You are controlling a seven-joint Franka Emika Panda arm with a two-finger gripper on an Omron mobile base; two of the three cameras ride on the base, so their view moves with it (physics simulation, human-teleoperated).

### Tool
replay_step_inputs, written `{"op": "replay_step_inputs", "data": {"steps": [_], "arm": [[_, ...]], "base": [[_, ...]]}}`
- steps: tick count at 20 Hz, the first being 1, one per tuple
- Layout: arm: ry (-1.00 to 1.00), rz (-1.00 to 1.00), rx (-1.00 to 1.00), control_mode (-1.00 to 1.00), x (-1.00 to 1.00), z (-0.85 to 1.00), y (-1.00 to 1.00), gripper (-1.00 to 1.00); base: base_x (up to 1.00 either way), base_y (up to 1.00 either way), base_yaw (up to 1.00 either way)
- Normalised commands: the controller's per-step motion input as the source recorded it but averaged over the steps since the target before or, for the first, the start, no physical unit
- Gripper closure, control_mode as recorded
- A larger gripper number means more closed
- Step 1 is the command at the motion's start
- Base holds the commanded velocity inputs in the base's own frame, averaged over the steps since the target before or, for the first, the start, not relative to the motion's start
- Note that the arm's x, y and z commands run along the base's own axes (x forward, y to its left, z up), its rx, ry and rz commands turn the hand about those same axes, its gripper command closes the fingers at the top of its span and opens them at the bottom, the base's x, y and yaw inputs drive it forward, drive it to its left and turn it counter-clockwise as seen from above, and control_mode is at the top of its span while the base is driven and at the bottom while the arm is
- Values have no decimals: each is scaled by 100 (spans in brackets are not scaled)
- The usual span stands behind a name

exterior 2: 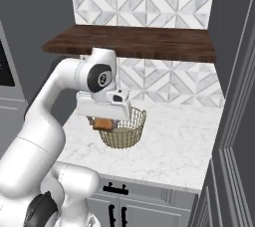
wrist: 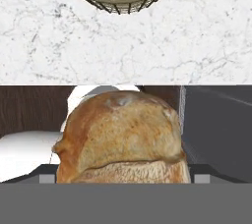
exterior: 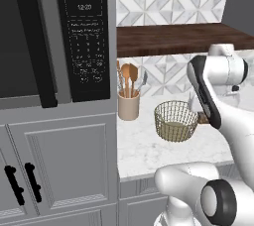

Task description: Open the cabinet, pick up the bread from the cabinet and place it in the basket. Then move the basket to the dining counter.

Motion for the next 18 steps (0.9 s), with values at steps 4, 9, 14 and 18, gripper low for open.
{"op": "replay_step_inputs", "data": {"steps": [4,9,14,18], "arm": [[10,1,0,-100,48,-14,4,100],[7,0,0,-100,69,-13,1,100],[1,1,1,-100,55,-54,0,100],[-2,1,4,-100,40,-61,0,100]], "base": [[0,0,0],[0,0,0],[0,0,0],[0,0,0]]}}
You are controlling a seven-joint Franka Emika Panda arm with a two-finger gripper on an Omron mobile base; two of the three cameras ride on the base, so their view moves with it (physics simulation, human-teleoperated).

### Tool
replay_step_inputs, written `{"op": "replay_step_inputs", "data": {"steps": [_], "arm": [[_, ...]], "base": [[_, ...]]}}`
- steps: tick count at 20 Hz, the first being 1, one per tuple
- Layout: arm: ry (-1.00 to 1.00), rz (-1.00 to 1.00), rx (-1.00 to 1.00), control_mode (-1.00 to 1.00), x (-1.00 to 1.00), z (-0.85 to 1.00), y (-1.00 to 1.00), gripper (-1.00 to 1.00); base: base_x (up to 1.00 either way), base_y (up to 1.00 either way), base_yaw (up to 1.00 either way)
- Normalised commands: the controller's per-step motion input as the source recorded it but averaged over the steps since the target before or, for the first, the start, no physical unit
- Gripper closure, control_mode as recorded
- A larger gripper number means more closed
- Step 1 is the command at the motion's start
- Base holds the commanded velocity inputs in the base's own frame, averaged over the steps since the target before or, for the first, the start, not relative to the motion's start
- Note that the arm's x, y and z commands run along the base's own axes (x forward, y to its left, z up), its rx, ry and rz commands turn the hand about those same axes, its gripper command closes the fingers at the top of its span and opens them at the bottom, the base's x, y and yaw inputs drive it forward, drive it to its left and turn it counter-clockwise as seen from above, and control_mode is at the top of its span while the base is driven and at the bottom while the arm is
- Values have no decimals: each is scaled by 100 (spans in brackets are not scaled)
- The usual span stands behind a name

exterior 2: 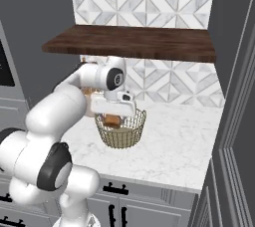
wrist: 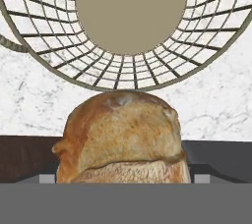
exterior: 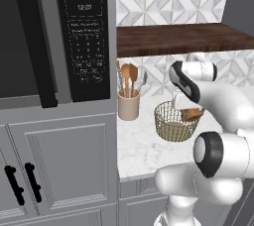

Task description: Open the cabinet, pick up the bread from the cabinet and place it in the basket. Then move the basket to the dining counter.

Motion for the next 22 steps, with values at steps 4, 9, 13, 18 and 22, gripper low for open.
{"op": "replay_step_inputs", "data": {"steps": [4,9,13,18,22], "arm": [[0,2,6,-100,43,-35,0,100],[-3,1,3,-100,34,-16,0,100],[-1,0,2,-100,39,-17,0,100],[-8,0,0,-100,32,-32,0,100],[-3,0,0,-100,9,-45,0,100]], "base": [[0,0,0],[0,0,0],[0,0,0],[0,0,0],[0,0,0]]}}
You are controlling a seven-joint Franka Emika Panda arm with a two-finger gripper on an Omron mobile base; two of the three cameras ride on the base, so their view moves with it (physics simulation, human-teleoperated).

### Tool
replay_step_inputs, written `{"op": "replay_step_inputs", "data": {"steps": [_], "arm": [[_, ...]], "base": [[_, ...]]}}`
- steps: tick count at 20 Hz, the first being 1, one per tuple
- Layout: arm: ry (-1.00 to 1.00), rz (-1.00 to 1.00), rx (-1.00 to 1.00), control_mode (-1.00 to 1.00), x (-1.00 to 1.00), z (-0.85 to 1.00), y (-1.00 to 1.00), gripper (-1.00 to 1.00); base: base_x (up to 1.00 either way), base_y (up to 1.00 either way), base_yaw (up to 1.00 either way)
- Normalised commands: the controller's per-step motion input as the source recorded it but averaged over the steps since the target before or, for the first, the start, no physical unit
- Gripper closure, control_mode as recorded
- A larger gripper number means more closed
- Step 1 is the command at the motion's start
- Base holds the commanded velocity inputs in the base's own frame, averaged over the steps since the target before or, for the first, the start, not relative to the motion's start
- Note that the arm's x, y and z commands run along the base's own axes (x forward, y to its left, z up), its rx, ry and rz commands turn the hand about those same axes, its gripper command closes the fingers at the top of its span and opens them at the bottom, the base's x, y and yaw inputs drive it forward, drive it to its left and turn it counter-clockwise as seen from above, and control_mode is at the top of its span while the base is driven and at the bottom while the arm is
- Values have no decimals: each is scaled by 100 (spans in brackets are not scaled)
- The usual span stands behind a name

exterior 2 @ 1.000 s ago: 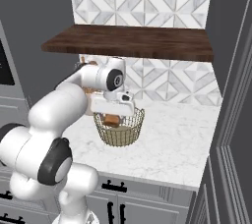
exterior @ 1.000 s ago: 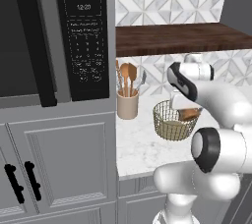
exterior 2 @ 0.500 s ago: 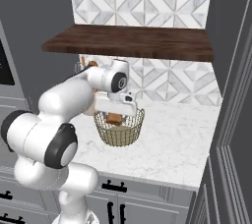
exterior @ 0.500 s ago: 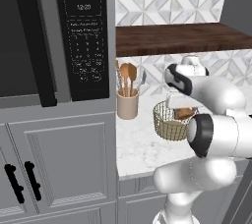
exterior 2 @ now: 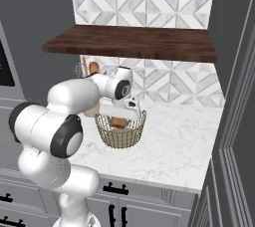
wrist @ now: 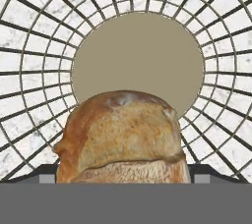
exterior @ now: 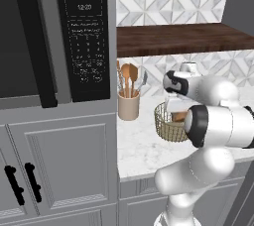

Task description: Open the cabinet, pick up the bread from the cabinet and place it in the basket. Then move the basket to the dining counter.

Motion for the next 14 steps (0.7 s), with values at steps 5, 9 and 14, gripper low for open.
{"op": "replay_step_inputs", "data": {"steps": [5,9,14], "arm": [[-2,0,0,-100,15,-30,0,100],[0,0,0,-100,36,-2,0,100],[0,0,0,-100,47,-3,0,100]], "base": [[0,0,0],[0,0,0],[0,0,0]]}}
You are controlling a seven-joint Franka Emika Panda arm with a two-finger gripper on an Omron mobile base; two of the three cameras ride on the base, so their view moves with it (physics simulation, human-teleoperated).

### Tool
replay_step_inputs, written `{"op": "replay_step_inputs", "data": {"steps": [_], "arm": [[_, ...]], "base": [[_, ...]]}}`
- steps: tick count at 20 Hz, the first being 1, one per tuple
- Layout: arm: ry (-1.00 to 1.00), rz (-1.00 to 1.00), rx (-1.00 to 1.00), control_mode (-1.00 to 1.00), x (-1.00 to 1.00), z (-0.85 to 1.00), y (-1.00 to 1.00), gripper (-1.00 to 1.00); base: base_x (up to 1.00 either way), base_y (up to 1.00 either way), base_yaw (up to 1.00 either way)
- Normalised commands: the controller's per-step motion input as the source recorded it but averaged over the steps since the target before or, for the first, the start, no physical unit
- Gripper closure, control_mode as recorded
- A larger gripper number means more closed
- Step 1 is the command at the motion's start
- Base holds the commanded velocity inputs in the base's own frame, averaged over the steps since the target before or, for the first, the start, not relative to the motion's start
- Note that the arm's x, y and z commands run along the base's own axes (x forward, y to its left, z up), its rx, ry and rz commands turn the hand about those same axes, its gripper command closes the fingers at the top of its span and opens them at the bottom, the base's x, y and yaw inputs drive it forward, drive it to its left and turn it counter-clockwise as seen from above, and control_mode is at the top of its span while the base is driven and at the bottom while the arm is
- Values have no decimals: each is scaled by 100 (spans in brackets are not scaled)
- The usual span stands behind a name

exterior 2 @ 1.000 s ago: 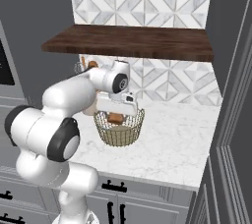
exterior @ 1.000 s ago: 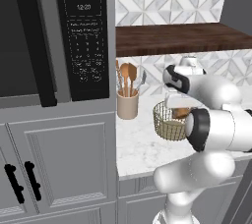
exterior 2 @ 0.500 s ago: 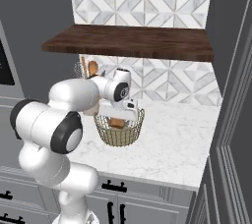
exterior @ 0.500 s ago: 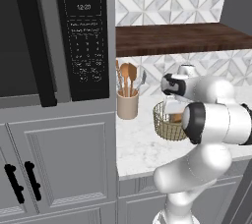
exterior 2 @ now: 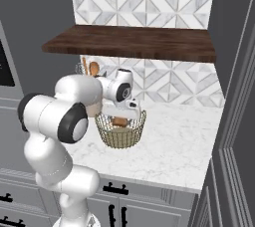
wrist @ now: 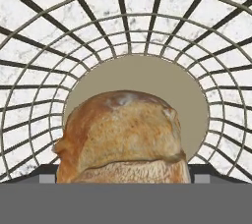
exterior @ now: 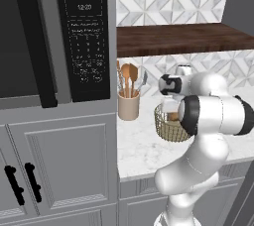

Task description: Open the cabinet, pick up the bread from the cabinet and place it in the basket. Then move the basket to the dining counter.

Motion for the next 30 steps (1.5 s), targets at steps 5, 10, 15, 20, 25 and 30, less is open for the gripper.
{"op": "replay_step_inputs", "data": {"steps": [5,10,15,20,25,30], "arm": [[-1,0,0,-100,17,-38,0,100],[-8,0,0,-100,0,-48,0,100],[-3,0,0,-100,9,-17,0,-100],[0,0,0,-100,4,-1,0,-100],[0,0,0,-100,0,0,0,-100],[0,0,0,-100,0,8,0,-100]], "base": [[0,0,0],[0,0,0],[0,0,0],[0,0,0],[0,0,0],[0,0,0]]}}
